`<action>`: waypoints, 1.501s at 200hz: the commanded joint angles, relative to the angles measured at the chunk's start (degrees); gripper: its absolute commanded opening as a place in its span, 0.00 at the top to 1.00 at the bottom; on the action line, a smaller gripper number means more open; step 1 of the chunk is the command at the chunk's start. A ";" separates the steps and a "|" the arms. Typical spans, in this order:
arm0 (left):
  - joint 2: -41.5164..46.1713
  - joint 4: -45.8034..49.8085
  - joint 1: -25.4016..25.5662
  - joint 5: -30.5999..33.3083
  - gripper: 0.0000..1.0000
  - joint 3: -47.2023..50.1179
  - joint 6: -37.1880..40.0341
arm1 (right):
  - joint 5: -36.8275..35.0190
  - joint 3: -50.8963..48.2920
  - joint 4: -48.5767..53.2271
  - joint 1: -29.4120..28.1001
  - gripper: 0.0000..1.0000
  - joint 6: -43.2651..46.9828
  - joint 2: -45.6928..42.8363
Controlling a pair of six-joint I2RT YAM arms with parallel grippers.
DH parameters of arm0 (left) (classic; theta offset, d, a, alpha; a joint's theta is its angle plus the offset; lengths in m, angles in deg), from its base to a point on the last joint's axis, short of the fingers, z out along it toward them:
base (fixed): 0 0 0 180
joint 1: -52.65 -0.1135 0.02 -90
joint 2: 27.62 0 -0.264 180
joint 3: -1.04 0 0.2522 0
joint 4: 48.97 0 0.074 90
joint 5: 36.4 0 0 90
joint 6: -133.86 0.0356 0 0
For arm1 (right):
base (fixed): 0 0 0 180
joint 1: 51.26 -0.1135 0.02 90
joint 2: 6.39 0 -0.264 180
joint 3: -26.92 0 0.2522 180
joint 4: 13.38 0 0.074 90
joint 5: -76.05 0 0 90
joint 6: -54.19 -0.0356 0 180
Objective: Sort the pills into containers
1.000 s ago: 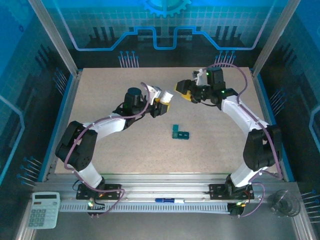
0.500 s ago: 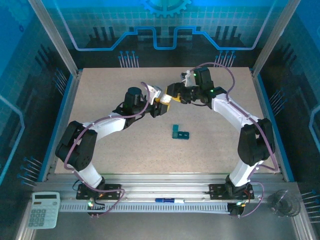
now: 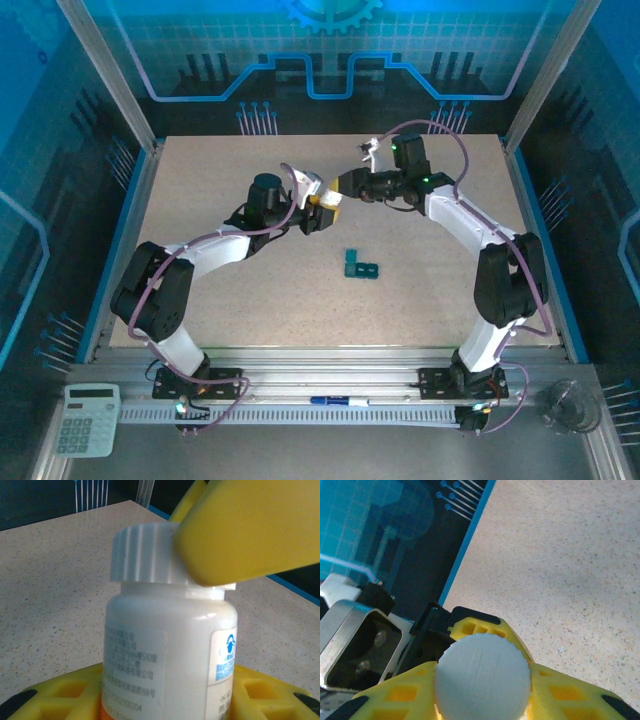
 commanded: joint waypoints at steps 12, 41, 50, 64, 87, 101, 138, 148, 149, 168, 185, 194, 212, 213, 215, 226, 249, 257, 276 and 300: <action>1.15 -2.77 -0.09 -3.31 1.00 -0.73 -1.59 | 8.11 -2.16 -6.51 0.13 0.47 5.83 -1.51; 1.33 -3.43 -0.07 -2.74 1.00 -0.28 -1.55 | 6.17 -5.58 -12.75 2.24 0.25 -2.51 -4.19; 1.42 -3.57 -0.10 -2.39 1.00 -0.05 -1.37 | 4.90 -6.78 -15.04 2.96 0.24 -6.51 -4.97; 1.55 -4.07 -0.05 -1.94 1.00 0.35 -1.11 | 1.97 -8.67 -18.01 3.80 0.24 -12.74 -6.26; 1.68 -4.35 0.03 -1.26 1.00 0.57 -0.80 | -5.53 -9.61 -15.03 3.76 0.24 -19.33 -7.68; 1.68 -4.58 0.02 -0.85 1.00 0.79 -0.56 | -8.72 -9.95 -13.71 3.23 0.24 -21.84 -8.18; 1.77 -4.32 0.03 -0.50 1.00 0.85 -0.14 | -12.26 -7.47 -9.67 1.01 0.23 -21.78 -7.63; 1.75 -4.14 -0.03 -0.51 1.00 0.79 -0.10 | -12.31 -6.62 -9.05 0.41 0.23 -21.63 -6.99; 1.76 -4.12 0.00 -0.50 1.00 0.79 -0.06 | -12.37 -6.53 -8.99 0.37 0.23 -21.59 -6.88; 1.68 -3.59 0.07 -0.66 1.00 0.55 -0.09 | -12.09 -5.62 -9.21 -0.86 0.23 -21.56 -5.85; 1.69 -3.49 0.05 -0.63 1.00 0.53 -0.01 | -12.35 -4.68 -8.54 -1.96 0.24 -20.76 -5.40; 1.68 -3.38 0.07 -0.63 1.00 0.53 0.05 | -12.48 -4.28 -8.04 -2.44 0.25 -20.15 -5.22; 1.59 -3.31 0.03 -0.73 1.00 0.43 0.03 | -12.20 -3.62 -7.32 -3.13 0.30 -19.43 -4.69; 1.64 -3.31 0.03 -0.74 1.00 0.43 0.05 | -12.19 -3.62 -7.33 -3.16 0.30 -19.40 -4.64; 1.60 -3.26 0.03 -0.69 1.00 0.44 0.03 | -12.18 -3.52 -7.25 -3.18 0.30 -19.37 -4.60; 1.62 -3.29 0.05 -0.68 1.00 0.44 0.06 | -11.93 -3.29 -7.04 -3.36 0.34 -19.19 -4.25; 1.68 -3.38 0.07 -0.65 1.00 0.44 0.04 | -11.59 -3.23 -6.81 -3.70 0.45 -18.63 -3.80; 1.67 -3.43 0.03 -0.67 1.00 0.44 0.05 | -11.35 -3.15 -6.74 -3.71 0.48 -18.38 -3.62; 1.68 -3.56 0.00 -0.59 1.00 0.32 -0.09 | -10.79 -2.51 -5.92 -3.87 0.54 -17.06 -3.16; 1.75 -4.08 0.04 -0.76 1.00 0.35 -0.43 | -8.98 -1.55 -5.62 -3.96 0.64 -14.43 -2.60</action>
